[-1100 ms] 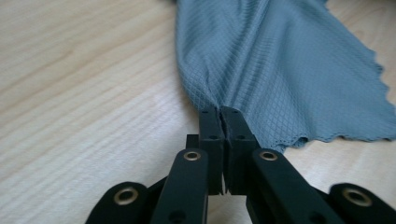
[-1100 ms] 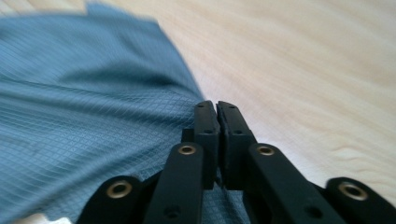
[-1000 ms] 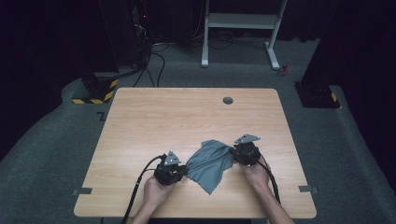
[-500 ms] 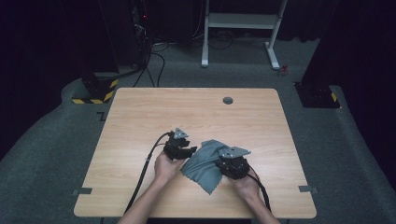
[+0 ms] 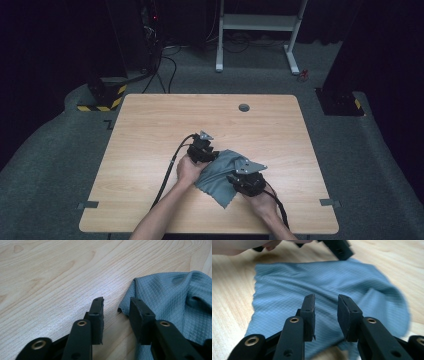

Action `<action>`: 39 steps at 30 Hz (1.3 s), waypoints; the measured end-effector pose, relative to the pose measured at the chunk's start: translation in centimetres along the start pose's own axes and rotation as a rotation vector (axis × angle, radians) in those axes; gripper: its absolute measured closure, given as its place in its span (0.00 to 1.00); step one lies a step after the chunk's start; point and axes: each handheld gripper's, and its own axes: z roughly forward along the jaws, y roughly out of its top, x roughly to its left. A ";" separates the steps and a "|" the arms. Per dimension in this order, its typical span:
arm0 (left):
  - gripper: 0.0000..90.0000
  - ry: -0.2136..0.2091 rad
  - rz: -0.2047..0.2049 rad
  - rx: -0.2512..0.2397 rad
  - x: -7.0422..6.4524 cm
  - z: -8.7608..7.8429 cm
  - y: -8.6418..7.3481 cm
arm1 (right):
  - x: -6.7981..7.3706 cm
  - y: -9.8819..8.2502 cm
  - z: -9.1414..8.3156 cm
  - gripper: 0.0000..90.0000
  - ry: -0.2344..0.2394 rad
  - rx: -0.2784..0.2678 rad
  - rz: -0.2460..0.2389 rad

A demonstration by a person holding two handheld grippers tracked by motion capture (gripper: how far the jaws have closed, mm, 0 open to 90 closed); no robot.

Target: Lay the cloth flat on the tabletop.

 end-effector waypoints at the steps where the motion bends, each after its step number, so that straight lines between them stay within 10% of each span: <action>1: 0.73 0.001 0.012 0.003 0.0 0.0 0.1 | 0.1 0.0 0.3 0.76 0.005 0.012 -0.002; 9: 0.91 -0.008 0.043 0.041 -0.4 0.8 0.7 | 0.2 -0.7 1.3 0.77 0.010 0.068 -0.022; 16: 1.00 0.011 0.068 0.037 -0.2 0.3 0.8 | 0.1 -0.9 0.8 0.98 0.016 0.079 -0.047; 28: 1.00 0.161 0.015 -0.050 3.7 -4.1 0.8 | -1.0 -0.7 0.4 1.00 -0.010 0.098 -0.066; 34: 0.97 0.160 -0.049 -0.039 5.0 -3.7 -0.9 | -2.2 -0.9 0.4 1.00 -0.021 0.108 -0.040; 39: 0.76 0.130 -0.055 -0.047 4.5 -4.0 -1.8 | -1.9 -0.6 -0.3 0.88 -0.006 0.066 -0.013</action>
